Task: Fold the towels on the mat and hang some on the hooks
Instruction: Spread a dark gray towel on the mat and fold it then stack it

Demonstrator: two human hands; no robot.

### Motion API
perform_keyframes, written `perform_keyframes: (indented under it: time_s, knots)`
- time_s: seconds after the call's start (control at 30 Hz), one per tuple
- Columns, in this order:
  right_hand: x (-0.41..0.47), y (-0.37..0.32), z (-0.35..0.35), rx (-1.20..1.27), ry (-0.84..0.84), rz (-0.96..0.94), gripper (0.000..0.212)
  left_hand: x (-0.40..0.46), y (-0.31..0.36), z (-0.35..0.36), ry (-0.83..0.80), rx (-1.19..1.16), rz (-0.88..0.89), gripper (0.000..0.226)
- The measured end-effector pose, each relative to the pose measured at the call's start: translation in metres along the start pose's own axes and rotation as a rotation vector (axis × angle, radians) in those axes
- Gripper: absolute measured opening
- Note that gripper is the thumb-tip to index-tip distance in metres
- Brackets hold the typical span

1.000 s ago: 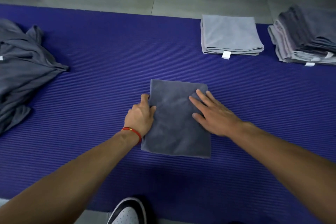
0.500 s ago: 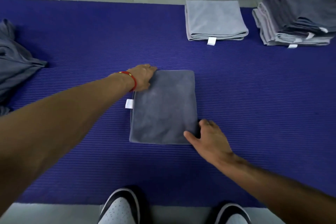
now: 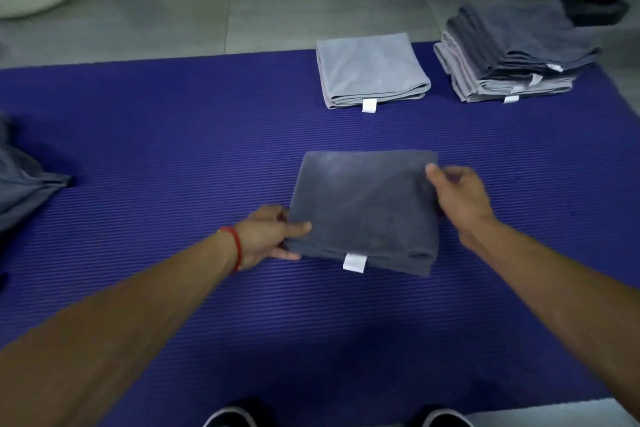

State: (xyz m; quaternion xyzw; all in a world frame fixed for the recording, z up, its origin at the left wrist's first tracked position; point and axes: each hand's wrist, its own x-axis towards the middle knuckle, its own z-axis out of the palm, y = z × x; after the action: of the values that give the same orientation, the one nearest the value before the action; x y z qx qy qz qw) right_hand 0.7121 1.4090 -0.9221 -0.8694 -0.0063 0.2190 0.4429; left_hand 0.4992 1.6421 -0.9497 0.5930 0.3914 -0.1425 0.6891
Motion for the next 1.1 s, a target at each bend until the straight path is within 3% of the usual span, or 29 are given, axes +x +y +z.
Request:
perform_keyframes:
  time_s: [0.1, 0.23, 0.47, 0.67, 0.83, 1.03, 1.1]
  knots:
    - [-0.018, 0.034, 0.005, -0.279, -0.082, 0.008, 0.035, 0.000, -0.024, 0.015, 0.188, 0.131, 0.136, 0.036]
    - [-0.049, 0.053, 0.006, -0.285, -0.145, 0.081, 0.039, -0.004, -0.019, 0.014, 0.144, 0.077, 0.126, 0.035]
    - [-0.064, 0.019, -0.001, 0.251, -0.299, 0.296, 0.030, -0.010, 0.025, 0.012, -0.006, -0.164, -0.120, 0.045]
    - [-0.027, -0.032, -0.040, 0.642, -0.314, 0.296, 0.025, -0.011, 0.104, 0.018, -0.036, -0.373, -0.104, 0.011]
    - [0.050, -0.100, -0.060, 0.803, -0.252, 0.220, 0.018, 0.010, 0.189, 0.023, -0.090, -0.402, 0.069, 0.005]
    - [0.137, -0.173, -0.057, 0.723, -0.189, 0.020, 0.013, 0.066, 0.267, 0.033, 0.108, -0.369, 0.362, 0.019]
    - [0.166, -0.176, -0.044, 0.691, -0.171, 0.006, 0.011, 0.096, 0.273, 0.033, 0.189, -0.375, 0.409, 0.013]
